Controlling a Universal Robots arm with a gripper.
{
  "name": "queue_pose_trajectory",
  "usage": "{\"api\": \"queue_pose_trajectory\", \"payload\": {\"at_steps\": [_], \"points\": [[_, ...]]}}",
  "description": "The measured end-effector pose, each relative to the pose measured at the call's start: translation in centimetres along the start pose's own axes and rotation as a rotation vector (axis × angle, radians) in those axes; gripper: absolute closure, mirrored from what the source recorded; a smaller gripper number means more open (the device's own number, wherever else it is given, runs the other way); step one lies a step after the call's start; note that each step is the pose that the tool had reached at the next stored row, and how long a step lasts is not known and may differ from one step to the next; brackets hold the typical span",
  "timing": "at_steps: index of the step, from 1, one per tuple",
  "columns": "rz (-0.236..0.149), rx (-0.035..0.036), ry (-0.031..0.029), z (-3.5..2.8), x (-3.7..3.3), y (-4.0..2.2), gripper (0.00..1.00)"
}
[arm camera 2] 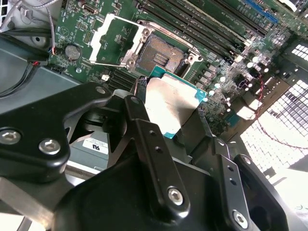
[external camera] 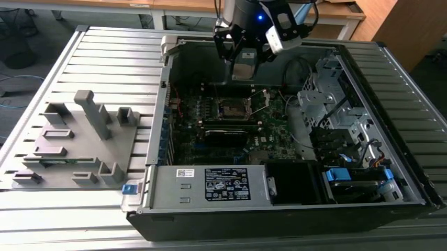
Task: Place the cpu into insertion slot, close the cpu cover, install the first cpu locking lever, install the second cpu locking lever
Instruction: 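Place the cpu into insertion slot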
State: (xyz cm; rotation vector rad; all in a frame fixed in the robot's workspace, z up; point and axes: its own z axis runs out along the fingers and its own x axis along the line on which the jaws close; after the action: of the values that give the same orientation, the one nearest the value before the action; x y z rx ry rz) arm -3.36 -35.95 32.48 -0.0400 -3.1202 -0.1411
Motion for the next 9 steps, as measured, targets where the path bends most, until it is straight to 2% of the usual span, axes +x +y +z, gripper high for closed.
{"api": "queue_pose_trajectory", "payload": {"at_steps": [9], "points": [[0.000,0.0002,0.0001,0.13,0.00,-0.01,0.46]]}}
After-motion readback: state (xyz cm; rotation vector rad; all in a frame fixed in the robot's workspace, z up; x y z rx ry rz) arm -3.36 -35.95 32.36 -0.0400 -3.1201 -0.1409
